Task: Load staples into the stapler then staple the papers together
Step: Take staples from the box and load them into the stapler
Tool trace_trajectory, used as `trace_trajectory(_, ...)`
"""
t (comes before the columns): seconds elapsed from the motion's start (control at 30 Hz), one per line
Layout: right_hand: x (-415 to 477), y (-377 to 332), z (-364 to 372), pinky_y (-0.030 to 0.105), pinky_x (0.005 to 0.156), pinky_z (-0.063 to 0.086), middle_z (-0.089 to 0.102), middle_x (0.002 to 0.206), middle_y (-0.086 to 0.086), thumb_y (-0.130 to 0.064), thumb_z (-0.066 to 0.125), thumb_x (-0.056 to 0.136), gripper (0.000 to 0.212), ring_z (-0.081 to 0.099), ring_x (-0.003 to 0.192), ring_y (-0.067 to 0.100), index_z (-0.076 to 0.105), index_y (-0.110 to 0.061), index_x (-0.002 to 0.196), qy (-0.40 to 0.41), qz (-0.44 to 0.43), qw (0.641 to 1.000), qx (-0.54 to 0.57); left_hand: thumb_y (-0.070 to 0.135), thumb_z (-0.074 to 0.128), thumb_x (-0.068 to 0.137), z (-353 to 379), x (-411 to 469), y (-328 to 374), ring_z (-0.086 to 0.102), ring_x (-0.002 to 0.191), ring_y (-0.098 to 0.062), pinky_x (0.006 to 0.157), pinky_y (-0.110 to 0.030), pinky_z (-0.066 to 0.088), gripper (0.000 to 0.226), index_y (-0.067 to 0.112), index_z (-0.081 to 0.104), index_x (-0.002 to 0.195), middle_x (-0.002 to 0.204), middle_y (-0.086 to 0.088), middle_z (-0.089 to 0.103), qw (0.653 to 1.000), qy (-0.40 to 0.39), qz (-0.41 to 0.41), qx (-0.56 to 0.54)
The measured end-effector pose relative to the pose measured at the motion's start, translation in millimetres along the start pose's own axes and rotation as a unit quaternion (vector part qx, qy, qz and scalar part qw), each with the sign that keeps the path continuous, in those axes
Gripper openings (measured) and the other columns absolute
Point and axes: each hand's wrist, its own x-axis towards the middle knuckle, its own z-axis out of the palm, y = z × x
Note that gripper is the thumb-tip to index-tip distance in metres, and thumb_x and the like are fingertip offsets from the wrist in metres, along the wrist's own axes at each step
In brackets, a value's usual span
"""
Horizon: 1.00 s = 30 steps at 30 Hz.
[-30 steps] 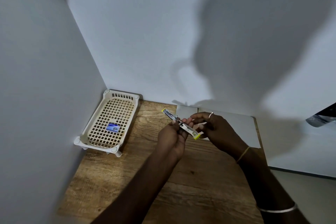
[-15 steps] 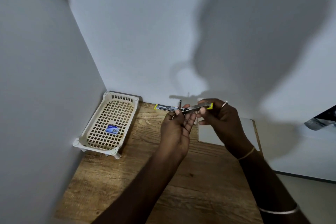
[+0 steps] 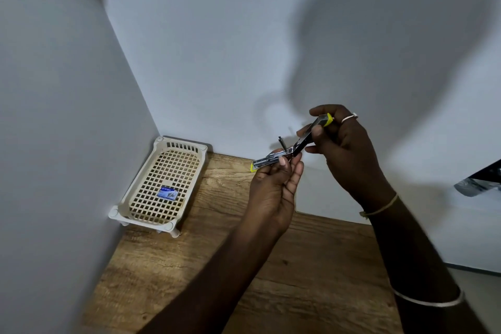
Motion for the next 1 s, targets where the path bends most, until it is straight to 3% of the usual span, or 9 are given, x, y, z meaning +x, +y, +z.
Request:
trace_trajectory(0.13,-2,-3,-2,0.039,0.080,0.063,0.075,0.101,0.005,-0.007,0.053,0.102,0.025,0.073,0.098,0.018,0.053,-0.016,0.125,0.018,-0.002,1.000,0.001,-0.005,0.057,0.096,4,1,-3,0.078,0.092,-0.021,0.074,-0.029,0.064,0.011,-0.006,0.062,0.106,0.095,-0.017,0.079,1.000,0.003,0.003,-0.002)
trace_trajectory(0.37,-9,2,2,0.035,0.087,0.060,0.064,0.122,-0.006,-0.018,0.066,0.096,0.034,0.062,0.110,0.005,0.059,-0.022,0.129,0.082,-0.048,0.984,-0.153,-0.009,0.059,0.094,9,1,-2,0.079,0.079,-0.020,0.079,-0.032,0.064,0.016,-0.010,0.060,0.110,0.098,-0.022,0.072,0.997,0.066,0.042,0.016)
trace_trajectory(0.47,-15,3,9,0.040,0.102,0.050,0.061,0.132,0.008,-0.015,0.069,0.092,0.034,0.055,0.124,0.025,0.065,-0.014,0.126,0.121,-0.148,0.929,-0.316,-0.011,0.058,0.094,10,1,-3,0.078,0.081,-0.022,0.079,-0.032,0.064,0.022,-0.014,0.058,0.117,0.105,-0.025,0.071,0.996,0.073,0.046,0.006)
trace_trajectory(0.6,-17,-3,19,0.047,0.104,0.044,0.066,0.129,0.010,-0.010,0.067,0.091,0.024,0.054,0.129,0.032,0.073,-0.009,0.115,0.130,-0.237,0.878,-0.395,-0.020,0.047,0.095,13,1,-3,0.079,0.076,-0.021,0.063,-0.026,0.063,0.020,-0.011,0.061,0.106,0.084,-0.020,0.078,0.998,0.049,0.016,-0.044)
trace_trajectory(0.7,-18,-7,23,0.049,0.105,0.042,0.069,0.126,0.008,-0.013,0.062,0.094,0.020,0.055,0.128,0.032,0.076,-0.009,0.108,0.132,-0.259,0.851,-0.438,-0.021,0.043,0.095,11,2,-6,0.077,0.065,-0.014,0.056,-0.020,0.059,0.023,-0.010,0.062,0.100,0.076,-0.017,0.077,0.997,0.048,0.012,-0.061)
trace_trajectory(0.87,-21,-8,28,0.047,0.110,0.038,0.075,0.115,0.002,-0.020,0.060,0.095,0.020,0.062,0.122,0.025,0.078,-0.015,0.104,0.080,-0.275,0.808,-0.515,-0.019,0.050,0.094,7,5,-9,0.075,0.068,-0.009,0.060,-0.019,0.060,0.029,-0.011,0.061,0.120,0.085,-0.012,0.075,0.996,0.072,0.044,-0.028)
trace_trajectory(1.0,-24,-8,30,0.047,0.111,0.037,0.078,0.104,-0.002,-0.025,0.060,0.094,0.024,0.067,0.112,0.022,0.076,-0.018,0.111,0.052,-0.254,0.798,-0.544,-0.022,0.048,0.092,11,5,-7,0.071,0.065,-0.005,0.065,-0.018,0.060,0.029,-0.002,0.068,0.097,0.076,-0.004,0.075,0.997,0.065,0.051,0.011)
